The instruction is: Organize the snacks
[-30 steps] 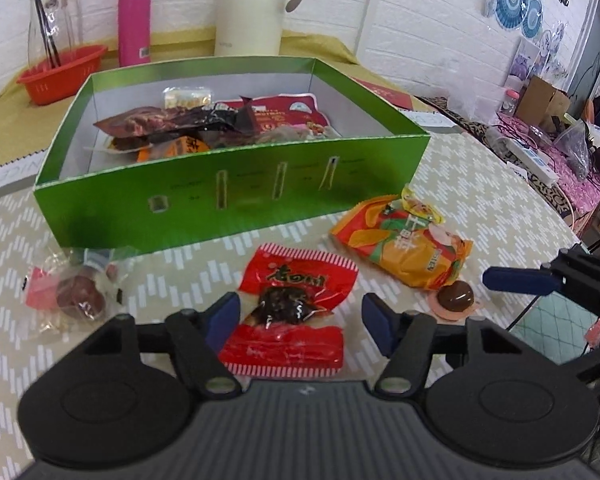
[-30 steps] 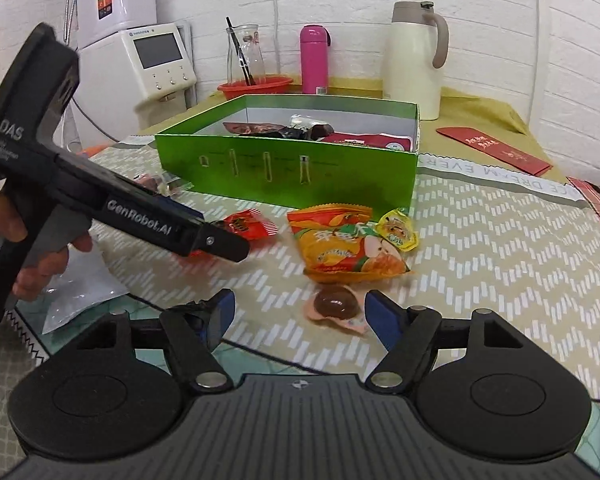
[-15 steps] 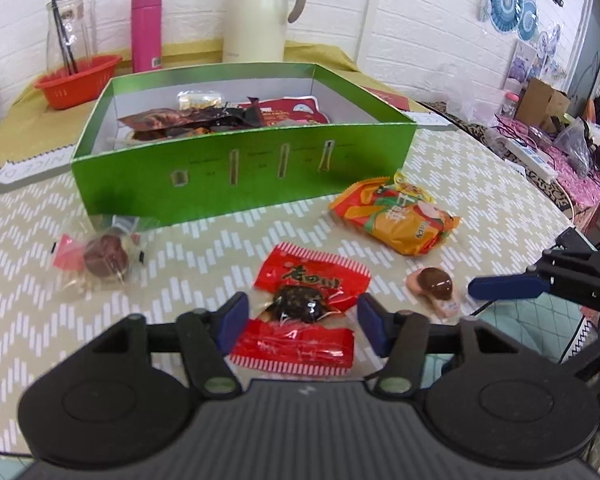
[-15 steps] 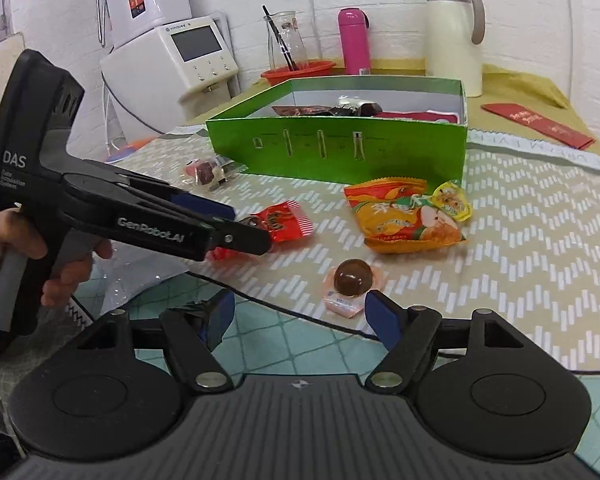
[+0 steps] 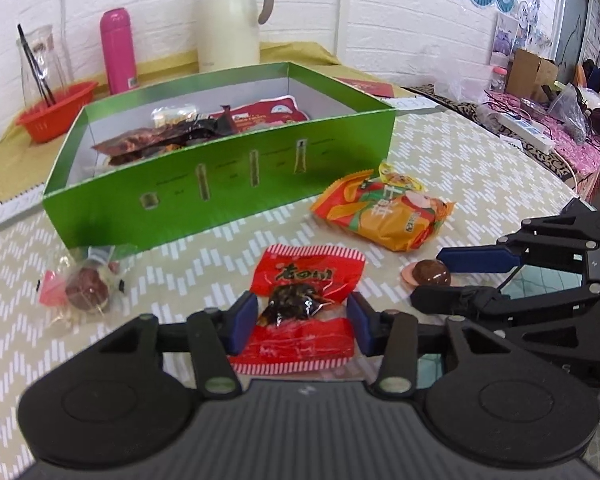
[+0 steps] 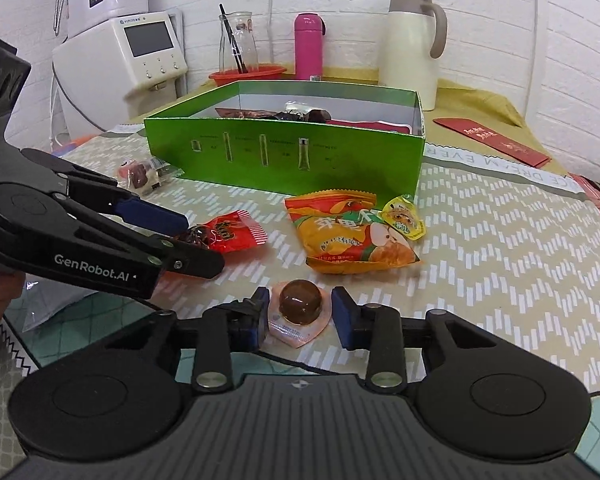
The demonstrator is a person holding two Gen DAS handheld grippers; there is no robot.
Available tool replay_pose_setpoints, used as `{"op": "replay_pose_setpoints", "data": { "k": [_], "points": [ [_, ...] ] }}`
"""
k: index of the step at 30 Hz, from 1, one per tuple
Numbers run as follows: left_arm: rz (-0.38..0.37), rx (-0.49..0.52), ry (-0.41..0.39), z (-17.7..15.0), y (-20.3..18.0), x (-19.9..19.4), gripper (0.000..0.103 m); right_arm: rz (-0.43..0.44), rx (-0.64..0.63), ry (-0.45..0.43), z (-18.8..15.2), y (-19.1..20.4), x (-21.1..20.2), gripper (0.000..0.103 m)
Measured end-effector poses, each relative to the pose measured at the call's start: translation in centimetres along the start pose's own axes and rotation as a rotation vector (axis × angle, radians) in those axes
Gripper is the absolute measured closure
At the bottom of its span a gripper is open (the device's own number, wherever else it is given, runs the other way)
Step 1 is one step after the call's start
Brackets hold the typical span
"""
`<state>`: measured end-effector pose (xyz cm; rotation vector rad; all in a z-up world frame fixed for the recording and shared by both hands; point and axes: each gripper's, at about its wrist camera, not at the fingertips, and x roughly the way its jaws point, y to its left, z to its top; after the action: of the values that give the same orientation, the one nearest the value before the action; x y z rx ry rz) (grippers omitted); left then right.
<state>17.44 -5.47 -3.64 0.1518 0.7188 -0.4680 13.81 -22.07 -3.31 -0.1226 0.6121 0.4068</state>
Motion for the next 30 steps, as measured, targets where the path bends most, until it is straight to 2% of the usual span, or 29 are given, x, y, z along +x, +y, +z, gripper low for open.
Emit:
{"op": "replay_pose_setpoints", "data": {
  "k": [4,5,10,12,15,20,25,27,30],
  "points": [
    [0.0,-0.042,-0.036,0.2,0.1,-0.8,0.065,0.016,0.018,-0.011,0.0,0.2,-0.8,0.045],
    [-0.01,-0.053,-0.041,0.2,0.3,-1.2,0.07,0.016,0.013,-0.019,0.0,0.3,-1.1,0.045],
    [-0.026,-0.107,-0.054,0.3,1.2,-2.3,0.07,0.016,0.022,-0.063,0.7,0.4,-2.5,0.045],
    [-0.049,-0.147,-0.066,0.3,2.0,-2.7,0.079,0.018,0.02,-0.075,0.8,0.6,-2.9,0.045],
    [-0.092,-0.225,-0.081,0.4,3.6,-3.6,0.085,0.023,0.014,-0.08,0.9,0.8,-3.2,0.045],
    [-0.11,-0.272,-0.102,0.4,5.2,-4.1,0.085,0.034,0.022,-0.077,0.8,1.1,-2.9,0.044],
    [-0.076,-0.247,-0.103,1.4,6.1,-4.1,0.085,0.04,0.019,-0.077,0.7,1.5,-3.0,0.044],
    [-0.04,-0.242,-0.103,1.8,6.7,-4.0,0.085,0.04,0.028,-0.076,0.8,1.4,-2.9,0.044],
    [-0.069,-0.242,-0.093,1.8,7.2,-3.9,0.084,0.043,0.044,-0.074,0.8,1.1,-2.7,0.044]
  ]
}}
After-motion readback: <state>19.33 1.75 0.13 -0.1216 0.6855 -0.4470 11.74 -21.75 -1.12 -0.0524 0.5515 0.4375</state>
